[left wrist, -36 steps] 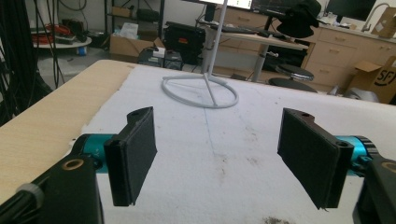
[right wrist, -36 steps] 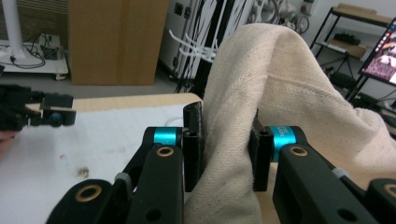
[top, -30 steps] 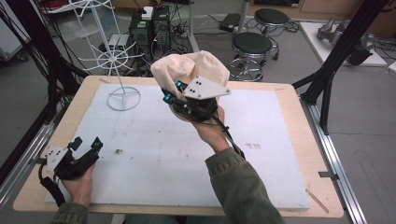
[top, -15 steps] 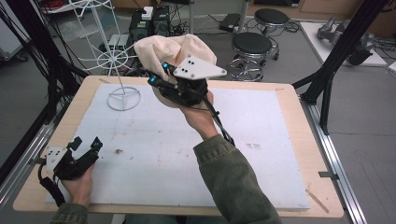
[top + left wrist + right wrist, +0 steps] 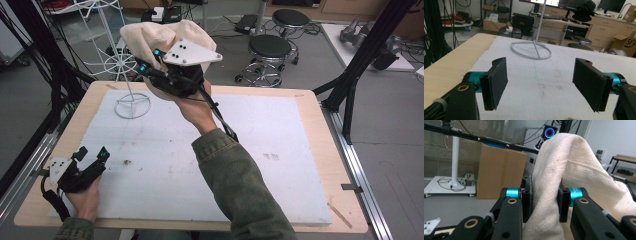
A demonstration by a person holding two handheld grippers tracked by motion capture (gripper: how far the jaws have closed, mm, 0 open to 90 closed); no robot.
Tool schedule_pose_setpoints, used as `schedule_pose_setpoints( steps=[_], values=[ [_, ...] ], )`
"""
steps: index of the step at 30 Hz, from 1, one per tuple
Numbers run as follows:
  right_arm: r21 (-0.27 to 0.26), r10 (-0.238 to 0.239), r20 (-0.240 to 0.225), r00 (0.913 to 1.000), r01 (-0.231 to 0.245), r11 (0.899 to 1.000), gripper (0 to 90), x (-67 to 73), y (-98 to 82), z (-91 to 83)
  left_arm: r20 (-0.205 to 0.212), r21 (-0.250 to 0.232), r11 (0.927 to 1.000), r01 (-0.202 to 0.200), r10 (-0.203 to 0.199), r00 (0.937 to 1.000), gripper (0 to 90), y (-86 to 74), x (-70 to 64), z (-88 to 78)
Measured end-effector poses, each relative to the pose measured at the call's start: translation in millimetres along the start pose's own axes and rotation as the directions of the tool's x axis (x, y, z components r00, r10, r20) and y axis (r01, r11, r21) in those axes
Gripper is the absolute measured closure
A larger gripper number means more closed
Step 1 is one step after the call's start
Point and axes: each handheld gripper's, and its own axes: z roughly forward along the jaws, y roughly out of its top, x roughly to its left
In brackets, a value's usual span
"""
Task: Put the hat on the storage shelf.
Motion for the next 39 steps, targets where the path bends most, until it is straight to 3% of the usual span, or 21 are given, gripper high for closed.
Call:
schedule_pose_setpoints(
  steps=[6, 12, 21, 26, 30, 35, 39],
  values=[
    [-0.016, -0.023, 0.003, 0.9997, 0.023, 1.000, 72.7, 2.0, 15.6, 12.5, -0.003, -0.007, 1.0000, 0.003, -0.003, 1.0000, 27.9, 0.4, -0.2, -0.8],
    [-0.043, -0.078, 0.021, 0.9967, 0.079, 0.996, 72.7, 5.1, 35.3, 22.3, -0.011, -0.012, 0.9999, 0.003, -0.004, 0.9999, 28.0, 0.6, -0.3, -0.1],
    [-0.063, -0.105, 0.033, 0.9939, 0.107, 0.992, 72.7, -0.1, 56.3, 34.8, -0.008, -0.012, 0.9999, 0.003, -0.003, 1.0000, 28.0, 0.2, 0.2, 1.3],
    [-0.068, -0.143, 0.017, 0.9896, 0.143, 0.987, 72.6, 3.2, 69.0, 55.0, -0.014, -0.010, 0.9999, 0.007, -0.007, 0.9999, 28.0, 0.4, 2.0, 0.7],
    [-0.049, -0.184, 0.027, 0.9826, 0.185, 0.981, 72.6, 6.6, 68.3, 70.1, -0.009, -0.009, 1.0000, 0.003, -0.003, 1.0000, 28.0, 0.3, 1.4, 0.3],
    [-0.055, -0.175, 0.008, 0.9846, 0.175, 0.983, 72.5, 6.4, 61.4, 78.6, -0.006, -0.011, 0.9999, 0.000, 0.000, 1.0000, 28.0, 0.1, 0.9, 0.6],
    [-0.076, -0.148, -0.033, 0.9884, 0.145, 0.986, 72.5, 11.1, 51.5, 83.2, -0.008, -0.010, 0.9999, 0.002, -0.002, 1.0000, 28.0, 0.2, 1.6, 0.4]
  ],
)
